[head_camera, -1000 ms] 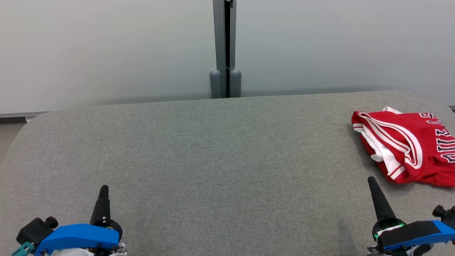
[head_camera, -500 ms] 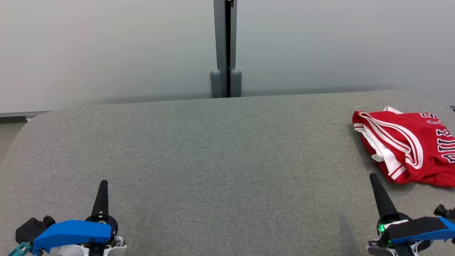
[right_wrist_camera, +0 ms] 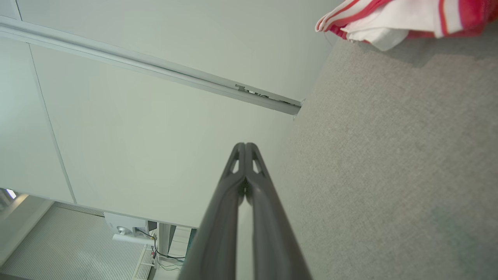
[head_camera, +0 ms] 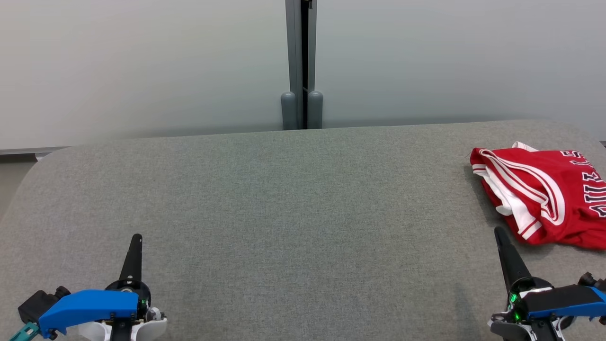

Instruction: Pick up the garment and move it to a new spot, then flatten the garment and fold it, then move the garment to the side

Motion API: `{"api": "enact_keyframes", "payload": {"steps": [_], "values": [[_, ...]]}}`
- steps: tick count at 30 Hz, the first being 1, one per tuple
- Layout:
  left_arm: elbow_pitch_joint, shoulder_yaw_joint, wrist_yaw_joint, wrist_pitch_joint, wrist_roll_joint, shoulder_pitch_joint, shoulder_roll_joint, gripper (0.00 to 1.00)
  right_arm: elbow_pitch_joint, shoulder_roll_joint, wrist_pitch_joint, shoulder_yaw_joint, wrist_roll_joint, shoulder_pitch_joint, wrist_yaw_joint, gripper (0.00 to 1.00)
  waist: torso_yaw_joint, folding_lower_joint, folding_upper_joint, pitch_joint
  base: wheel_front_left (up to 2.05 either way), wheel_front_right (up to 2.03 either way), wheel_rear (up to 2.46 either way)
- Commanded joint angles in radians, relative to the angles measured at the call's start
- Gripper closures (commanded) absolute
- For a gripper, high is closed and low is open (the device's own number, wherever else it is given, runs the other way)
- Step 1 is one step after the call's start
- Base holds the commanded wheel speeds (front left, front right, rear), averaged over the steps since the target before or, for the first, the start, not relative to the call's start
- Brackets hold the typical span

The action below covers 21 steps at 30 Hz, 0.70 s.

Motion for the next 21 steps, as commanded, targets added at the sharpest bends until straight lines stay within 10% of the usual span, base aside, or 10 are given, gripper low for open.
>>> {"api": "enact_keyframes", "payload": {"steps": [1, 21], "values": [[-0.003, 0.011, -0.008, 0.006, -0.018, -0.022, -0.001, 1.00, 0.000, -0.006, 0.003, -0.003, 0.022, -0.021, 0.000, 1.00, 0.000, 0.0000, 0.0000, 0.000, 0.00, 0.00, 0.00], [0.000, 0.053, -0.030, 0.047, -0.156, -0.038, -0.028, 1.00, 0.035, -0.003, 0.020, -0.014, 0.182, -0.048, 0.000, 1.00, 0.003, 0.0000, 0.0000, 0.003, 0.00, 0.00, 0.00]]}}
